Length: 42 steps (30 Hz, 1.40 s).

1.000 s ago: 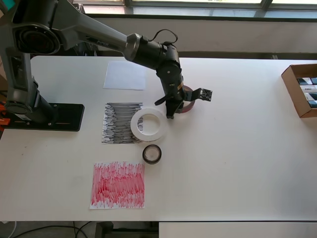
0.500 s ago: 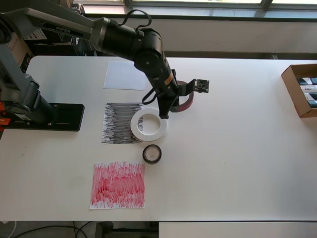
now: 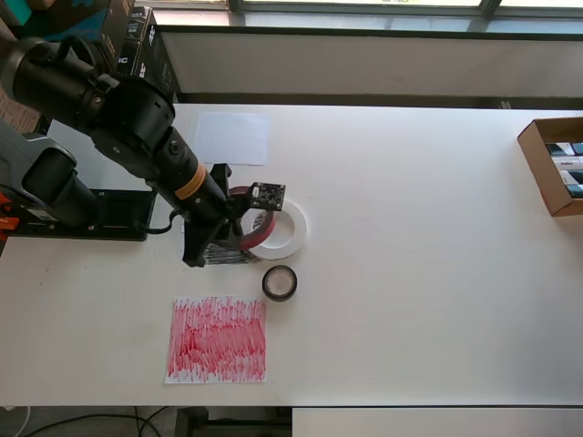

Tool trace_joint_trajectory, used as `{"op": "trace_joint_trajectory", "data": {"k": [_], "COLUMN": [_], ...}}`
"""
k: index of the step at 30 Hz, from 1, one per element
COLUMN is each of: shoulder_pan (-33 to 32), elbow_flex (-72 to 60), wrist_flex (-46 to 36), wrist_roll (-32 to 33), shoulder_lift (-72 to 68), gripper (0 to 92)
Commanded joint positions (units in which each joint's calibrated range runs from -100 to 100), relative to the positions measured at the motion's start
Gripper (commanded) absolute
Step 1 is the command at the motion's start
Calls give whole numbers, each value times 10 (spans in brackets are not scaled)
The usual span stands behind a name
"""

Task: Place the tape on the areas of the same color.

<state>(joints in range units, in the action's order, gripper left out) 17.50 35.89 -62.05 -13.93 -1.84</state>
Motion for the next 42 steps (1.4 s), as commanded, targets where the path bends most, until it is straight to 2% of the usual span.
{"op": "trace_joint_trajectory", "data": {"k": [1,7,13,19,23,42], "shoulder_pan": [71,141,174,203,219,226], "elbow_flex": [59,55,51,51,48,13], "wrist_flex": [7,10,20,168,220,227], "wrist_roll": [-57,-115,-128,-147,-169,-171], "shoulder_lift": [54,50,25,-44,-87,-155], "gripper": [1,1,1,1,1,1]}}
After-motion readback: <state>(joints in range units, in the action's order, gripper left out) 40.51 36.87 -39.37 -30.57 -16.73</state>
